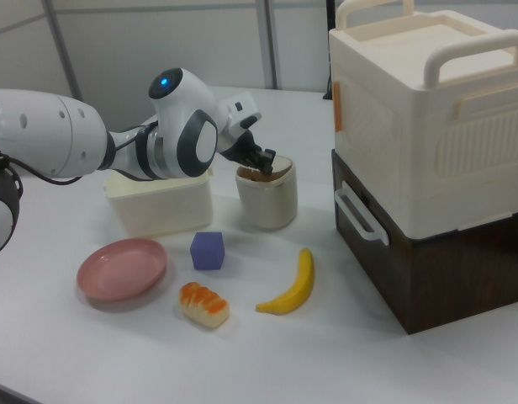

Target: Close the trash can

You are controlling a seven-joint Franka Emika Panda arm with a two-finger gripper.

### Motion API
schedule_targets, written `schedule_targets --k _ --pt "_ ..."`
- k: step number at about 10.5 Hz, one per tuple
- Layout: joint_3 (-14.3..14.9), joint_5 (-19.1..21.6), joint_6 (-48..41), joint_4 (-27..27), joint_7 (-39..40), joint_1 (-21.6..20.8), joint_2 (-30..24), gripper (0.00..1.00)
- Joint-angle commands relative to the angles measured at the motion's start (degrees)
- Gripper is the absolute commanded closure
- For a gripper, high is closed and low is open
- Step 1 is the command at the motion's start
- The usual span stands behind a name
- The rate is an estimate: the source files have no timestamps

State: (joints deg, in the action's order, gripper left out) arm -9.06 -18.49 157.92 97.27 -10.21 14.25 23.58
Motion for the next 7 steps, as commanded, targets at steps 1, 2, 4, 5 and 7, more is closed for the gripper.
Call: schedule_targets --k 1,2,4,5,7 --pt "0.2 -2.9 0.1 4.3 0.8 0.5 -2.4 1.00" --pt "0.2 -3.5 0.2 4.3 0.8 0.5 -2.1 1.00" --pt "0.2 -3.5 0.2 4.1 0.6 0.4 -2.0 1.00" --pt "0.2 -3.5 0.2 4.1 0.6 0.4 -1.9 1.00" --pt "0.2 -3.5 0.3 3.7 0.6 0.3 -1.0 1.00"
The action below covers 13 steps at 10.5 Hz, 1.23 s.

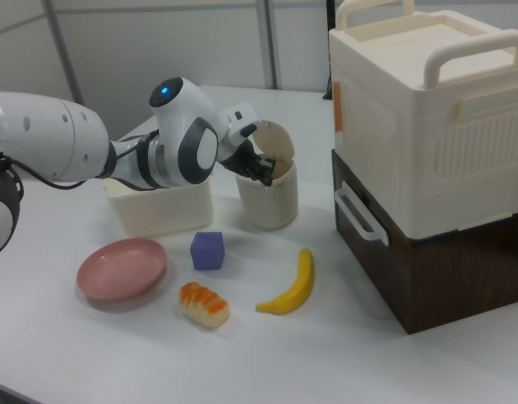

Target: Close the trash can

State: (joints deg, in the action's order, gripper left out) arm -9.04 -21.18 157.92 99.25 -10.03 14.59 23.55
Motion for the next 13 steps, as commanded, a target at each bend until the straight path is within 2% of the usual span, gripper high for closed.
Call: schedule_targets --k 1,4,7,9,13 --pt "0.2 -0.8 0.3 1.6 0.4 0.0 -1.1 1.00" --pt "0.0 0.4 0.4 -0.4 -0.4 0.5 -1.8 1.00" --pt "-0.4 5.3 1.6 -6.3 -2.8 0.1 -0.8 1.00" --pt "-0.5 5.3 4.9 -10.0 -5.1 -0.9 1.0 1.00" --pt "-0.4 5.1 5.6 -19.9 -6.5 -3.9 7.1 1.00"
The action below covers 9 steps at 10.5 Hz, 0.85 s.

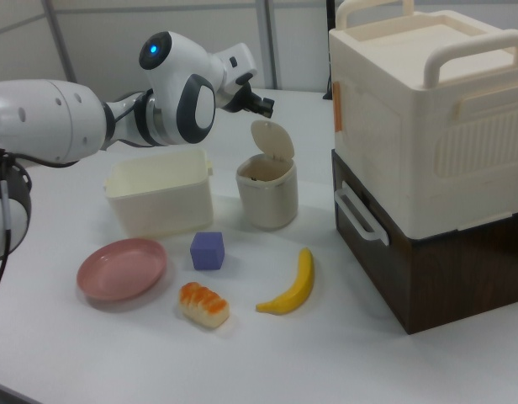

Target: Close the trash can

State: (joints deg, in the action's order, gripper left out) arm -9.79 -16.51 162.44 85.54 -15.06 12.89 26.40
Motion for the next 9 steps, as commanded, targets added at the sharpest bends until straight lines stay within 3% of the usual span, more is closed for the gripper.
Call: schedule_targets --k 1,5,9 --pt "0.4 0.6 2.0 -7.5 -1.5 -2.4 5.0 1.00" --pt "1.0 0.1 4.4 -9.9 -3.0 -4.0 7.9 1.00" --pt "1.0 -1.9 4.4 -8.5 -3.0 -3.7 9.0 1.00"
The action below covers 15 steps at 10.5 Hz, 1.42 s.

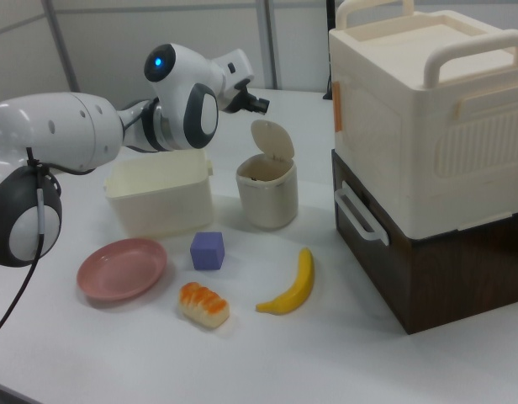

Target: Close the trash can

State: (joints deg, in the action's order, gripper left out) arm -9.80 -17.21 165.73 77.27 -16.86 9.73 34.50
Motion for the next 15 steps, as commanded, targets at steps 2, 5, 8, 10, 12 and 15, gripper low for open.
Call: schedule_targets --k 2,5,8,10,12,15 --pt "1.1 -2.5 1.2 0.1 -1.2 -0.2 1.2 1.00" --pt "1.2 -3.8 1.2 1.4 -1.2 0.1 1.4 1.00" --pt "2.6 -4.3 1.3 3.8 -1.2 0.2 0.7 1.00" --pt "2.7 -5.4 1.3 6.0 -1.2 0.6 -0.6 1.00" --pt "2.7 -5.4 1.3 7.2 -1.2 0.9 -1.3 1.00" --pt "2.7 -5.5 1.3 7.5 -1.1 1.4 -1.8 1.00"
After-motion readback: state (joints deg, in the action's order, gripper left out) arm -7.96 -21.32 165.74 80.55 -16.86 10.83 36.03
